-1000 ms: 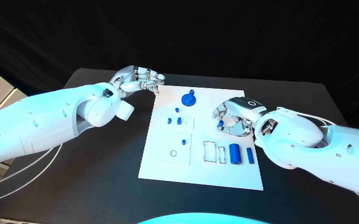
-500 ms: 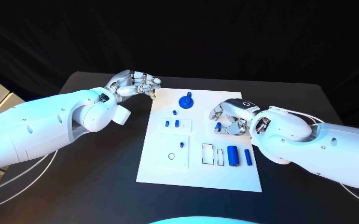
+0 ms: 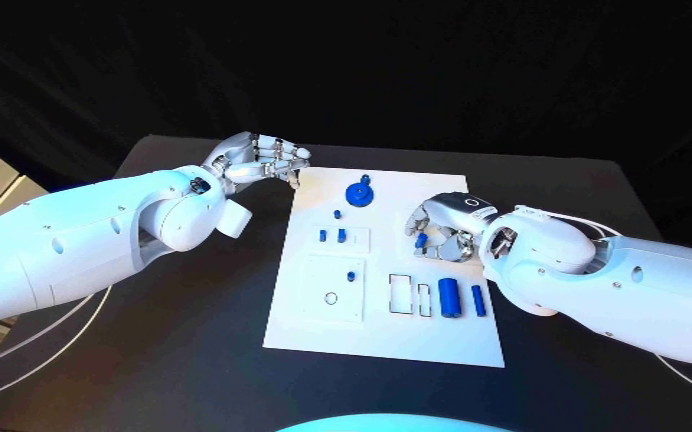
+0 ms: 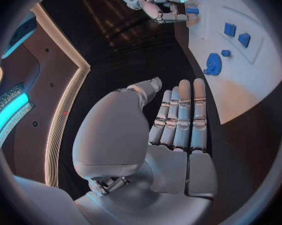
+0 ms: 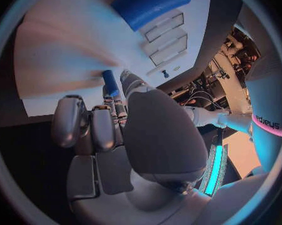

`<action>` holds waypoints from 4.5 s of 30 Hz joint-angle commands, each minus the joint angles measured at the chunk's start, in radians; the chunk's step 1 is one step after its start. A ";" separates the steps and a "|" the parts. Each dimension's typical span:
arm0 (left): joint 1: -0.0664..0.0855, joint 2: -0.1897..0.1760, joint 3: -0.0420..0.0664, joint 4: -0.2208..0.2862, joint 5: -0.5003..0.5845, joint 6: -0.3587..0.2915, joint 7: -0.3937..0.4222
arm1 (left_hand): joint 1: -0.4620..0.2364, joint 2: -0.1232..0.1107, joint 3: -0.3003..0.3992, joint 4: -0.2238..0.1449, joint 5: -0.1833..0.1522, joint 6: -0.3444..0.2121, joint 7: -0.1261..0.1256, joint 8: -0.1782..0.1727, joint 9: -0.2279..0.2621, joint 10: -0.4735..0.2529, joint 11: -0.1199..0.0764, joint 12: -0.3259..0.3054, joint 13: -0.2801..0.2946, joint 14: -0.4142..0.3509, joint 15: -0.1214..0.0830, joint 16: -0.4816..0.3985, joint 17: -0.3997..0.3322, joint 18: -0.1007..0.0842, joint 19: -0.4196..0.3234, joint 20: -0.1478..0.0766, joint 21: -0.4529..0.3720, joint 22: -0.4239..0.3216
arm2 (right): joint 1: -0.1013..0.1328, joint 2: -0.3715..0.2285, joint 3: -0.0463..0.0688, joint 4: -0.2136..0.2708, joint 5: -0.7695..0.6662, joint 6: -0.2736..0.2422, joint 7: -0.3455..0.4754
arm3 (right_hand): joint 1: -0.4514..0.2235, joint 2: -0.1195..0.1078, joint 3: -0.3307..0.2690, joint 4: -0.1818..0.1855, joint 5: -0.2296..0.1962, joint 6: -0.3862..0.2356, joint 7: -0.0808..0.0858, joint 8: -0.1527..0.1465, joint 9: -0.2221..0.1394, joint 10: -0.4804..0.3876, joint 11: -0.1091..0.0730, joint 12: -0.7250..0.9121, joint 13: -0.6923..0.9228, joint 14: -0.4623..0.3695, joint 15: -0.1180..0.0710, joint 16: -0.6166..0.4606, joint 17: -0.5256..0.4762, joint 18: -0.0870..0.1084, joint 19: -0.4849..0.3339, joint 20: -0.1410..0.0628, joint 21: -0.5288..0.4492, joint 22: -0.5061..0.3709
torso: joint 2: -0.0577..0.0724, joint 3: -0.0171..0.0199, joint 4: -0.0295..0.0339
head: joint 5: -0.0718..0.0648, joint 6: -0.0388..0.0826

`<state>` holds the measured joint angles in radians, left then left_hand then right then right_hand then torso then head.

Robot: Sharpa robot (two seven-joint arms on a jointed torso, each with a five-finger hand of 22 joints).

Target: Assemble the parts on the task board

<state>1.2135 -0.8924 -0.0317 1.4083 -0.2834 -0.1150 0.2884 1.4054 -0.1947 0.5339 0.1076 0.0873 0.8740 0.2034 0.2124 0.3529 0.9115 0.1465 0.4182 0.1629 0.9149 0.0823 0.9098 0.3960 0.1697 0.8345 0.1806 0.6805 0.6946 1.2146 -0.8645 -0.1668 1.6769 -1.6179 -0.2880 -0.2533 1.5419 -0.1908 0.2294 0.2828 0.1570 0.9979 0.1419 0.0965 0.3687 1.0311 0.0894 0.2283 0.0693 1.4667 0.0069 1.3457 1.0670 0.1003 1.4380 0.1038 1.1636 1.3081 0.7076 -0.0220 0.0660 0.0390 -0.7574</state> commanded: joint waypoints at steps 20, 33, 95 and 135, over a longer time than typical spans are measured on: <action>0.000 0.002 0.001 0.000 -0.002 0.009 0.010 | 0.008 0.003 -0.007 0.001 -0.004 -0.009 -0.001 -0.001 -0.001 -0.009 0.001 0.005 -0.001 0.003 0.002 -0.007 -0.001 0.011 0.007 0.003 -0.004 -0.001 | -0.002 -0.008 0.000 -0.001 -0.038 -0.005 -0.009 | 0.019 -0.003 0.103 0.002 -0.019 0.044 0.002 0.011 -0.008 0.032 0.000 -0.005 -0.003 0.011 -0.004 0.009 0.000 -0.022 0.010 -0.003 0.012 0.035 | 0.000 -0.0002 0.0007 | -0.009 0.001; 0.000 0.001 0.001 -0.001 -0.002 0.009 0.010 | 0.008 0.003 -0.007 0.001 -0.004 -0.009 -0.001 -0.001 -0.001 -0.009 0.001 0.005 -0.001 0.003 0.002 -0.007 -0.001 0.011 0.007 0.003 -0.004 -0.001 | -0.002 -0.009 0.000 0.005 -0.041 -0.007 -0.008 | 0.003 -0.016 0.157 0.001 -0.020 0.061 0.001 0.017 -0.009 0.053 -0.003 -0.009 -0.002 0.011 -0.005 0.013 0.002 -0.024 0.012 -0.003 0.020 0.042 | 0.000 -0.0003 0.0009 | -0.008 0.000; -0.001 0.021 0.001 -0.003 0.000 0.008 0.012 | 0.009 0.004 -0.011 0.005 -0.004 -0.010 0.000 -0.001 -0.001 -0.012 0.001 0.009 -0.002 0.003 0.002 -0.007 -0.002 0.012 0.009 0.003 -0.009 -0.004 | 0.009 0.138 0.002 0.174 -0.034 -0.056 0.020 | -0.025 -0.015 0.347 -0.153 -0.045 0.118 -0.019 0.075 0.049 0.244 -0.046 -0.004 0.055 0.019 -0.041 0.030 0.026 -0.040 0.038 -0.037 0.105 0.106 | 0.000 -0.0017 0.0020 | 0.046 -0.017; -0.001 0.027 0.001 -0.003 0.001 0.012 0.010 | 0.011 0.005 -0.011 0.005 -0.003 -0.010 0.000 -0.001 -0.002 -0.013 0.001 0.011 -0.003 0.003 0.002 -0.007 -0.002 0.012 0.010 0.003 -0.011 -0.004 | -0.083 0.244 -0.014 0.079 -0.083 -0.031 0.034 | -0.030 -0.016 0.351 -0.159 -0.041 0.116 -0.019 0.075 0.050 0.244 -0.045 -0.006 0.058 0.018 -0.041 0.030 0.024 -0.040 0.038 -0.037 0.106 0.107 | 0.000 -0.0006 0.0006 | 0.094 -0.051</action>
<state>1.2118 -0.8667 -0.0317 1.4027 -0.2833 -0.1138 0.2885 1.4094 -0.1907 0.5284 0.1131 0.0873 0.8704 0.1998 0.2125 0.3530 0.9043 0.1464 0.4239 0.1614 0.9149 0.0823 0.9059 0.3955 0.1696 0.8382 0.1842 0.6766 0.6917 1.1326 -0.6216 -0.1803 1.7558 -1.6778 -0.3351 -0.2283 1.5121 -0.2200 0.5836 0.1292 0.1100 1.1119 0.1208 0.1663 0.4175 1.1813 0.1294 0.2166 0.0684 1.4685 -0.0268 1.3740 1.0916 0.0767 1.4680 0.0735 1.2634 1.3074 0.7077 -0.0230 0.0670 0.1330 -0.8079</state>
